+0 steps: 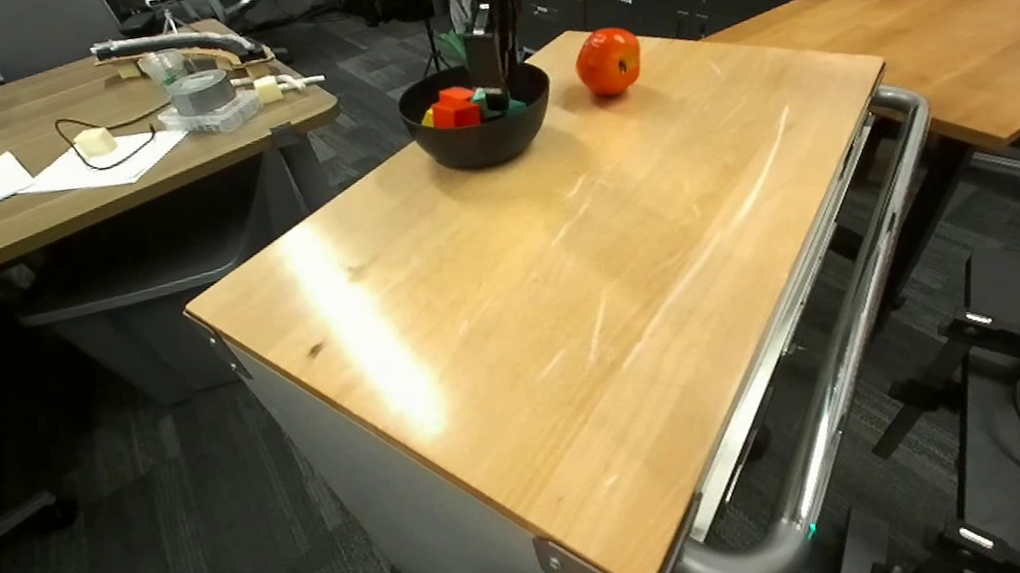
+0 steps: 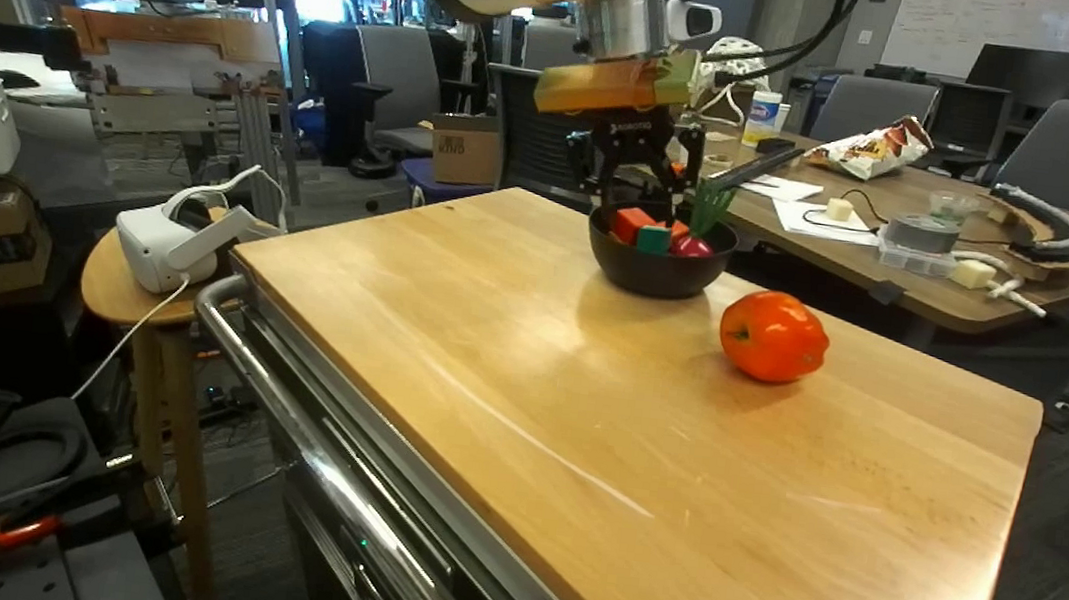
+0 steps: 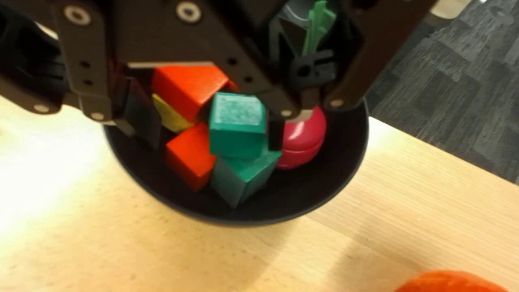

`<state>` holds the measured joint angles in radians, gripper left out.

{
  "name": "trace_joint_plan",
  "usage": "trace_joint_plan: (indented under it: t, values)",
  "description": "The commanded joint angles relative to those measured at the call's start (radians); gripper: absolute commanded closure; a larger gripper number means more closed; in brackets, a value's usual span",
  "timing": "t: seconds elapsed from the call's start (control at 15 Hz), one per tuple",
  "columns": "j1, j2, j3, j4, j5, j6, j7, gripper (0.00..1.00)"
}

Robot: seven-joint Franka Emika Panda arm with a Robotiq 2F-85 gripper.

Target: Place the toys in the black bowl then put the apple at the left back corner of the trolley

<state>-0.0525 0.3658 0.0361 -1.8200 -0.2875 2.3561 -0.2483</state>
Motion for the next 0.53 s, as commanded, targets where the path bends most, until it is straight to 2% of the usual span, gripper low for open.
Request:
trace_joint_plan:
  t: [0.0,0.13,0.2,0.27,0.33,0.47]
  values:
    - [-0.018,-0.149,0.044,-0.005,0.154,-0.219,-0.184,0.01]
    - [-0.018,-0.214,0.020,0.012,0.202,-0.347,-0.191,0.00]
    - [-0.015,-0.250,0.001,0.010,0.200,-0.393,-0.154,0.00]
    - [-0.020,-0.291,-0.006,-0.004,0.224,-0.462,-0.181,0.00]
    - [0.005,-0.217,-0.005,0.018,0.182,-0.380,-0.150,0.00]
    - [-0.003,-0.273,-0.019,0.012,0.199,-0.451,-0.162,0.00]
